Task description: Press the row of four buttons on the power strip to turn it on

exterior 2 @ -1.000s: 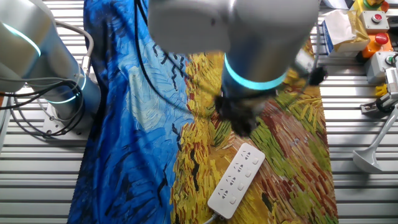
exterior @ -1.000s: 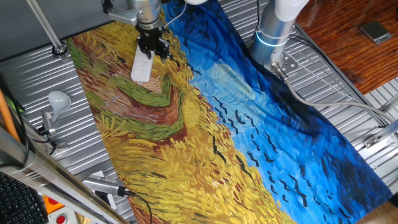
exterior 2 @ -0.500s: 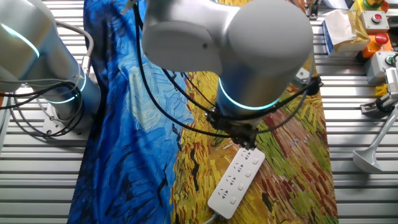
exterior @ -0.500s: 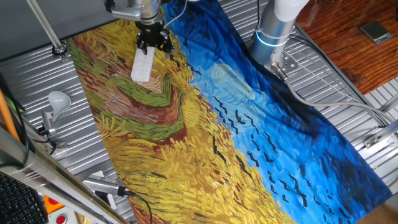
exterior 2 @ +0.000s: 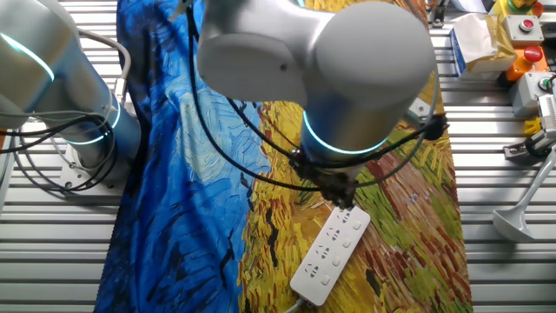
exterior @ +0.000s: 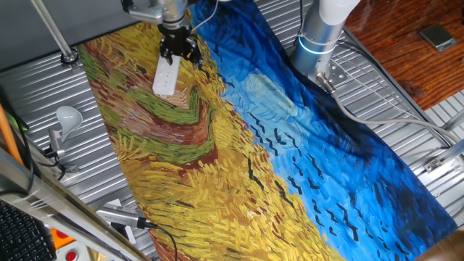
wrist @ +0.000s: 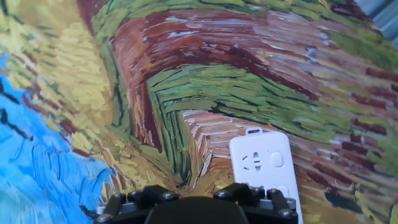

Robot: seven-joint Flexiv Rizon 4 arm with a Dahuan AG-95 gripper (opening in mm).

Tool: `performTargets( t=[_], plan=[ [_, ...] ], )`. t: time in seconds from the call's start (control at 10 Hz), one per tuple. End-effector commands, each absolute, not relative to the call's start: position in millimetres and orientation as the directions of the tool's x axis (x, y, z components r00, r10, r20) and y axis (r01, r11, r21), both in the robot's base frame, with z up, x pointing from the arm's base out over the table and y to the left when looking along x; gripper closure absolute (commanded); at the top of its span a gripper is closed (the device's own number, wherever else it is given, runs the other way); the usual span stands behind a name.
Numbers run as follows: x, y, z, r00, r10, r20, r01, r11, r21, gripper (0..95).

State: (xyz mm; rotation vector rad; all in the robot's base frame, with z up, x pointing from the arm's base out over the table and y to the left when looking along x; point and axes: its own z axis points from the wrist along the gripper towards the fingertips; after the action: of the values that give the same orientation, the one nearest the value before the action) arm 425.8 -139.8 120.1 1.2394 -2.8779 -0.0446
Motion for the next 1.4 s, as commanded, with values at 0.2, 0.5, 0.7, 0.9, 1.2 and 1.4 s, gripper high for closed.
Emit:
performTargets(
  t=[0.2, 0.5, 0.7, 0.9, 1.2, 1.4],
  plan=[
    [407.2, -183.0, 106.1, -0.587, -0.810, 0.007, -0.809, 0.587, 0.021, 0.0],
    [404.2, -190.5, 105.0, -0.569, -0.823, 0.008, -0.822, 0.569, 0.021, 0.0],
    [404.2, -190.5, 105.0, -0.579, -0.816, 0.000, -0.815, 0.578, 0.026, 0.0],
    [404.2, -190.5, 105.0, -0.633, -0.774, -0.011, -0.774, 0.633, 0.001, 0.0],
    [404.2, -190.5, 105.0, -0.666, -0.744, -0.047, -0.744, 0.668, -0.025, 0.0],
    [403.9, -192.9, 103.4, -0.629, -0.777, -0.008, -0.777, 0.629, 0.003, 0.0]
  ],
)
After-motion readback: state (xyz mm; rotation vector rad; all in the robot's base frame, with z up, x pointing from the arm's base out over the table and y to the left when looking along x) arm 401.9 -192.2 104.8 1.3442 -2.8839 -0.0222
